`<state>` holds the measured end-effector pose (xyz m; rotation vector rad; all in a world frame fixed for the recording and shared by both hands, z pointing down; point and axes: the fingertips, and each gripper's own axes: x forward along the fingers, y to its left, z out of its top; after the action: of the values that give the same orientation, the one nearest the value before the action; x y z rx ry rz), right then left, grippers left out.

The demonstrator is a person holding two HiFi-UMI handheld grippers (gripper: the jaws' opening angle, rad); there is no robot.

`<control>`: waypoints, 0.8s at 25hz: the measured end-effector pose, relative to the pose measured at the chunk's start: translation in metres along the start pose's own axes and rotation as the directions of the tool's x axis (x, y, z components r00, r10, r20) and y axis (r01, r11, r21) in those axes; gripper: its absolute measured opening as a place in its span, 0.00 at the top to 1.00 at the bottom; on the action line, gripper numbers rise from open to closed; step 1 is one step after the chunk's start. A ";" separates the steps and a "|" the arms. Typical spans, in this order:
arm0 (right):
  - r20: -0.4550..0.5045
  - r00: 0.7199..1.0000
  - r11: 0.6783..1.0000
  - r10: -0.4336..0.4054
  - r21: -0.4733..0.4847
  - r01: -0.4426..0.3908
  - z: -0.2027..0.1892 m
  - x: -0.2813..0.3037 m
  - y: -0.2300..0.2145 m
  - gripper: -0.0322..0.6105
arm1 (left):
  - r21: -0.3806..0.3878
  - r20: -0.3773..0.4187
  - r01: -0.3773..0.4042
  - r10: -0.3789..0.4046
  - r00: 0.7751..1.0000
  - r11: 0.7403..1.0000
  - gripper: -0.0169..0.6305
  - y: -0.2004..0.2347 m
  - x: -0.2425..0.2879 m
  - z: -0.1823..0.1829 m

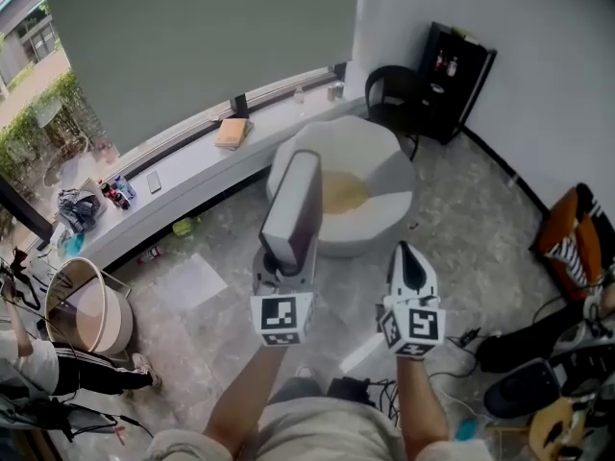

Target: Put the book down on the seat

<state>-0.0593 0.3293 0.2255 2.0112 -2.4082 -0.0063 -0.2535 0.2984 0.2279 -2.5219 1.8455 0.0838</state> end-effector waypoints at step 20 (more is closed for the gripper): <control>0.012 0.999 0.997 -0.051 0.052 0.050 -0.021 0.130 -0.081 0.95 | -0.003 0.001 0.029 -0.029 1.000 1.000 0.62 -0.002 0.154 -0.018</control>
<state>-0.0032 0.1868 0.2459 2.0998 -2.3898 0.0427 -0.2050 0.1520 0.2374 -2.5496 1.8093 0.0879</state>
